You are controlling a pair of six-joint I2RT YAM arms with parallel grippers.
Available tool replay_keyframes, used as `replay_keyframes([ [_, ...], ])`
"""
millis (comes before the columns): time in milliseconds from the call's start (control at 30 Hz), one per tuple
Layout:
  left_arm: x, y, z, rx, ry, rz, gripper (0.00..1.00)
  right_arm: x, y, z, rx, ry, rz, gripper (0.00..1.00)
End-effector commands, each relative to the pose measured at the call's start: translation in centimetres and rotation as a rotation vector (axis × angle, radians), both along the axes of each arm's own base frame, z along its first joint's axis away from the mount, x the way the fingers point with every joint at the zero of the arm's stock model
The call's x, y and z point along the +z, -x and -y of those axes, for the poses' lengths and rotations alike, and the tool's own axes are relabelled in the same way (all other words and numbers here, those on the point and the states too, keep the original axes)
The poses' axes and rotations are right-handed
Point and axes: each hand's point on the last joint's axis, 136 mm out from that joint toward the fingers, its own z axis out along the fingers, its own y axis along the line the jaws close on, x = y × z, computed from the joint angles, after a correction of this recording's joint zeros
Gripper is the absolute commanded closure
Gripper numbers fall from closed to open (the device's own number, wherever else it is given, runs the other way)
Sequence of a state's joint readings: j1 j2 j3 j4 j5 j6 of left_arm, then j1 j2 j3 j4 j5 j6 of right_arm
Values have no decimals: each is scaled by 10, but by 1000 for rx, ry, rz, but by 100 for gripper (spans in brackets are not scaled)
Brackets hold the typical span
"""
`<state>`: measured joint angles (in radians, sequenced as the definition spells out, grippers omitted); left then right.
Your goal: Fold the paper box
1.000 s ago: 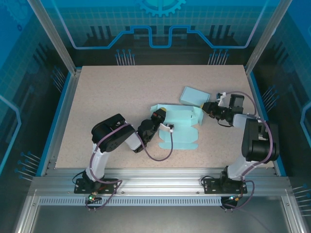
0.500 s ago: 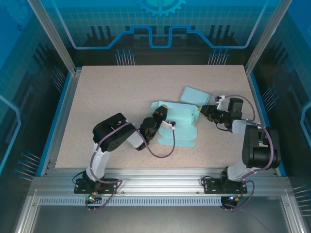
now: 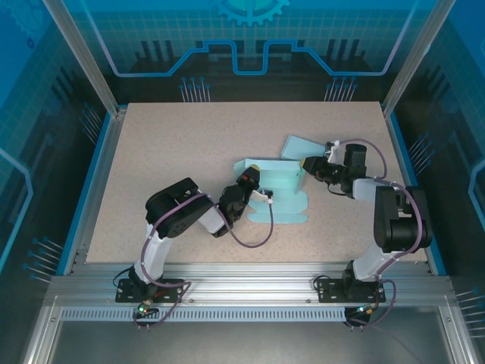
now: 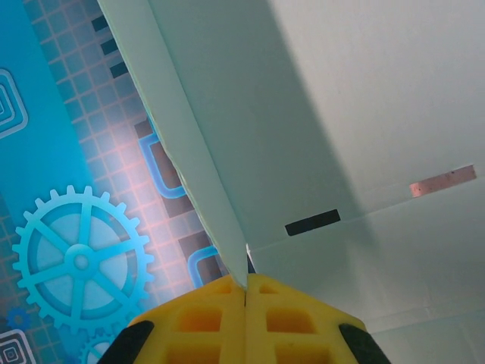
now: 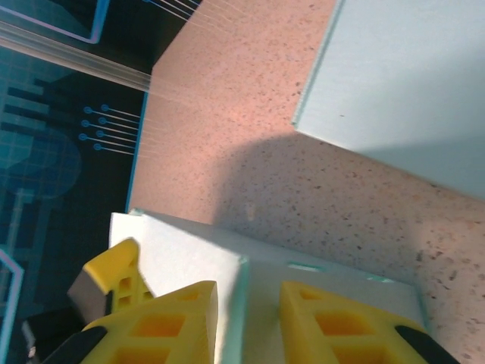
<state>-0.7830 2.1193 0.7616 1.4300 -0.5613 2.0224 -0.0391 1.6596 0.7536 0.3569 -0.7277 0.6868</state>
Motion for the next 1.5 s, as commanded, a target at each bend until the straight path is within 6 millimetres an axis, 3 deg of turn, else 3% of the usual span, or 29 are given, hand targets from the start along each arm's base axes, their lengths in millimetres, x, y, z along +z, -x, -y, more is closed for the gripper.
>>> replay_keyframes([
  [0,-12,9,-4,14,-35,-36,100,-21,5,-1,-2,59,-22,71],
  [167,-18,9,-4,15,-48,-43,100,-31,15,-3,-7,38,-17,67],
  [300,-19,10,-3,13,-54,-43,100,-23,16,-3,-9,25,-10,65],
  [433,-21,13,-3,10,-60,-46,100,-9,19,2,-30,65,8,51],
  [567,-24,14,-3,10,-64,-52,100,-4,25,12,-54,107,18,47],
  [767,-22,14,-2,8,-61,-50,100,10,29,46,-139,78,40,43],
  [933,-21,14,-2,6,-64,-46,100,3,35,82,-272,182,-48,46],
  [1033,-21,14,-2,7,-65,-46,100,-13,37,95,-306,236,-122,61],
  [1167,-21,13,-2,8,-63,-47,100,-30,35,86,-269,210,-164,67],
  [1333,-23,13,-2,7,-65,-50,100,-49,37,65,-210,287,-190,63],
  [1467,-24,13,-1,7,-68,-49,100,-52,42,46,-152,315,-157,61],
])
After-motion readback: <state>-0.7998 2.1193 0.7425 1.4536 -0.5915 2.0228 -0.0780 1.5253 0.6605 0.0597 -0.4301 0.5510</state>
